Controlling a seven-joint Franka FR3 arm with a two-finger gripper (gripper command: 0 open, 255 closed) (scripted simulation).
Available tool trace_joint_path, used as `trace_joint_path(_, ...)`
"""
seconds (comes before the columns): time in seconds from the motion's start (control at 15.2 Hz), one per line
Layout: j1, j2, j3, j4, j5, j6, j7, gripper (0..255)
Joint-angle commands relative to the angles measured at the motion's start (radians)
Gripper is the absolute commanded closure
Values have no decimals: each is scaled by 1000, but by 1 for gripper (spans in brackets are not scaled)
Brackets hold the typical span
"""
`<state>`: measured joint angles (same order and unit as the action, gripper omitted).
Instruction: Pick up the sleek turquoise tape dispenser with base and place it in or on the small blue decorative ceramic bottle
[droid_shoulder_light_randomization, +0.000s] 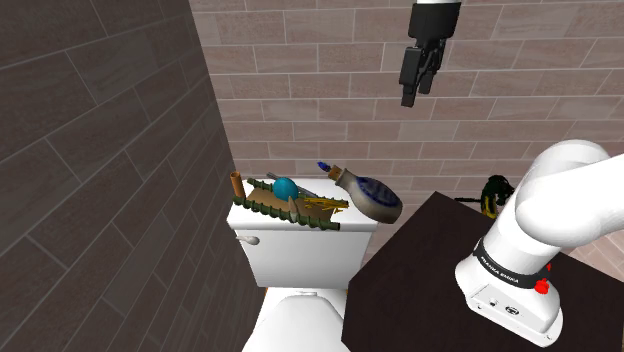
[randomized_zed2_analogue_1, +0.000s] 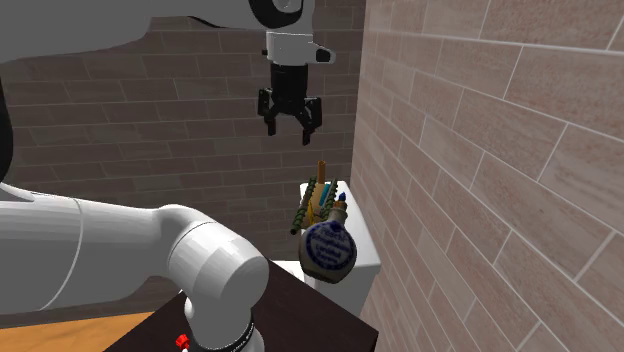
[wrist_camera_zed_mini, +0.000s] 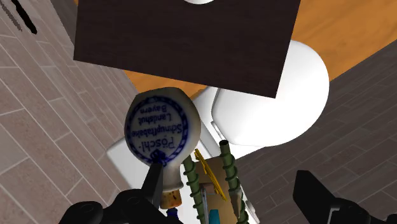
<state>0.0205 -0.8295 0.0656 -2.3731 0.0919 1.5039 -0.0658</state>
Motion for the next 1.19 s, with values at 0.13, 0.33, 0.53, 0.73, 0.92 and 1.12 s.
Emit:
trace_joint_path(0.13, 3, 34, -3, -36, 7, 77, -16, 0)
trace_joint_path(0.33, 7, 98, -7, -78, 18, 192, -40, 0)
trace_joint_path(0.53, 13, 176, -11, -107, 31, 308, -65, 0)
trace_joint_path(0.73, 20, 267, -13, -121, 47, 422, -92, 0)
trace_joint_path(0.92, 29, 368, -17, -121, 65, 531, -121, 0)
trace_joint_path(1.12, 39, 478, -19, -106, 87, 634, -153, 0)
